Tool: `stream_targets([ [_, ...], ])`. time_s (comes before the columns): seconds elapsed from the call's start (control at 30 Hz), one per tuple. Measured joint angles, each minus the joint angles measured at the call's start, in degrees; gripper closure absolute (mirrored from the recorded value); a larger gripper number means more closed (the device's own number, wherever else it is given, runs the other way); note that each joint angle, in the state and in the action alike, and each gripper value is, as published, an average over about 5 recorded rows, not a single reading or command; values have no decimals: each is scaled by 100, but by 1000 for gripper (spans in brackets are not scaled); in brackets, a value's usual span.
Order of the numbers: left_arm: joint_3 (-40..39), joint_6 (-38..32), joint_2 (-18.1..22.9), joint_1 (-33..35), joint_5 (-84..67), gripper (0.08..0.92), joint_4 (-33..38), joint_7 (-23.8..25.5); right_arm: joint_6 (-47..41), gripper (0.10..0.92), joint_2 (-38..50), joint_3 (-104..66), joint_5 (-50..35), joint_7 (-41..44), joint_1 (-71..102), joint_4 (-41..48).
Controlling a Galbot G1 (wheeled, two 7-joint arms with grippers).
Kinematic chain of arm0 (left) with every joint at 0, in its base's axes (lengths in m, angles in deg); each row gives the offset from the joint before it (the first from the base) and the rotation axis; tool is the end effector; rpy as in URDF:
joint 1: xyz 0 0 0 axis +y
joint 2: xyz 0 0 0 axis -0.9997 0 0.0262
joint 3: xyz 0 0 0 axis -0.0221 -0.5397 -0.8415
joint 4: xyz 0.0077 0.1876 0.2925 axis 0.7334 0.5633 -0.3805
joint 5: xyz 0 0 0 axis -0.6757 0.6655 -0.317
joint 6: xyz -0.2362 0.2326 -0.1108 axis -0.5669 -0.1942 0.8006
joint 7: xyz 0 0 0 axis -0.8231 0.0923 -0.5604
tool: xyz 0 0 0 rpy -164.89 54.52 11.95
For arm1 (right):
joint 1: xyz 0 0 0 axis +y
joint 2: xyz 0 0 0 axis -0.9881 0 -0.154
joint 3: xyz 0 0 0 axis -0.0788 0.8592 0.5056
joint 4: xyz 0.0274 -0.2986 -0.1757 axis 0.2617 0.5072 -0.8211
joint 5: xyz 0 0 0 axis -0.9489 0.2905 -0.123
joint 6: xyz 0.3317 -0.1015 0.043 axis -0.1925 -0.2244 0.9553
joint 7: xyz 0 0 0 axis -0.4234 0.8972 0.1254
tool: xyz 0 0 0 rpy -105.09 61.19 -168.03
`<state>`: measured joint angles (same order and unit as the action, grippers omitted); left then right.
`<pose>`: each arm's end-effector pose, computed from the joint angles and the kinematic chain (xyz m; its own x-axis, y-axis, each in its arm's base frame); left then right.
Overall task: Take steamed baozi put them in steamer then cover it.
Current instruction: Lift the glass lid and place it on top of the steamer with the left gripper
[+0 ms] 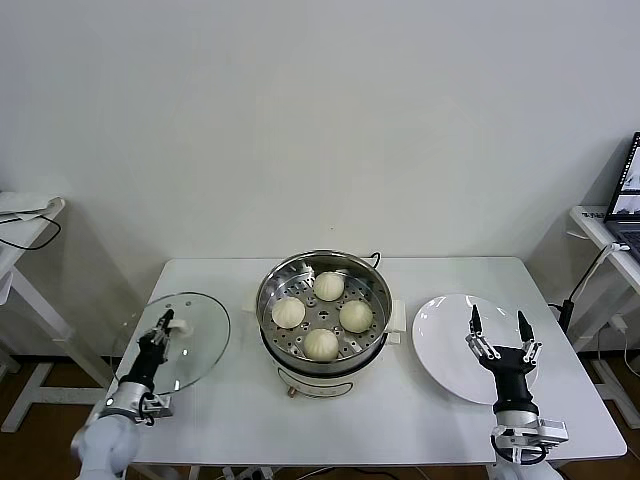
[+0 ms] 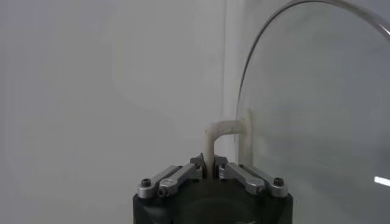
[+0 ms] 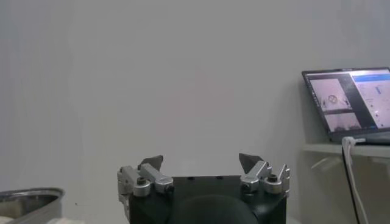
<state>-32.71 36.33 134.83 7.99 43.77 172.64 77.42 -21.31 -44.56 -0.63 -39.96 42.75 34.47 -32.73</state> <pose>0.2766 0.1690 -0.3876 -0.9998 0.0134 0.0131 0.0131 0.0041 0.9999 0.2014 -0.1075 -0.3430 -0.9673 0.1440 -0.2091 0.1266 0.9875 0.0944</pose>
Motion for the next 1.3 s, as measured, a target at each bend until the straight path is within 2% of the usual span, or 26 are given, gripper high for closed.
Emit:
stream_targets([
  [0.37, -47, 915, -403, 748, -752, 810, 1886, 607, 31, 203, 61, -25, -63, 29, -82, 68],
  [0.67, -745, 2105, -901, 997, -1051, 810, 3190, 1267, 78, 203, 43, -68, -69, 42, -108, 129],
  [1.0, -2163, 3251, -1411, 634, -856, 810, 3694, 1749, 93, 203, -40, -153, -26, 50, -75, 168],
  [1.3, -3471, 4088, -1540, -92, -540, 810, 3716, 2080, 94, 203, -122, -197, 52, 45, -42, 168],
])
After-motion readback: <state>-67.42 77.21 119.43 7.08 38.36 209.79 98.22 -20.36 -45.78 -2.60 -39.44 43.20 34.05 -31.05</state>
